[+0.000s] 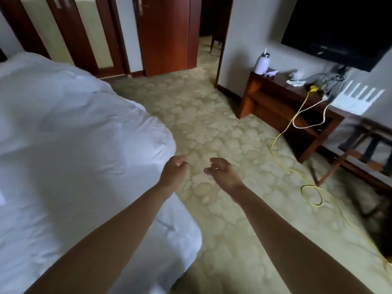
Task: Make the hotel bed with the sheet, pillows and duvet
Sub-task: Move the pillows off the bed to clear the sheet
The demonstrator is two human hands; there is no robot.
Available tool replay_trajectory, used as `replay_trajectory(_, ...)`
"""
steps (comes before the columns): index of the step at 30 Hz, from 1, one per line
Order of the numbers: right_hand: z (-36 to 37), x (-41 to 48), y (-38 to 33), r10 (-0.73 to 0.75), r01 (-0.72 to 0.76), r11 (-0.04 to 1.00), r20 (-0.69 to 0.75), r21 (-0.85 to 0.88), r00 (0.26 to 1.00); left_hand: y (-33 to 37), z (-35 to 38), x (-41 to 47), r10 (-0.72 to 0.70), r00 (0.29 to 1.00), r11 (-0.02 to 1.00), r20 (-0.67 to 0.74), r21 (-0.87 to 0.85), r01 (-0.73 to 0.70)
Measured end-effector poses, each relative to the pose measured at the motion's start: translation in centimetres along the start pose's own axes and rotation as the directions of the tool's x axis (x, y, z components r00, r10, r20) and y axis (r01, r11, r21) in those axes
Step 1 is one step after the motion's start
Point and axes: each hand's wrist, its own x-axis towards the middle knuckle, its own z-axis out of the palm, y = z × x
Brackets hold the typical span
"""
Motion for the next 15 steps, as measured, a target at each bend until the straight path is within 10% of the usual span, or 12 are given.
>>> replay_trajectory(15, -13.5, 27.9, -2.1, -0.052, 0.079, 0.991, 0.227, -0.111, 0.973, 9.2, 12.2, 25.3, -0.068, 0.982, 0.998, -0.174, -0.023, 0.065)
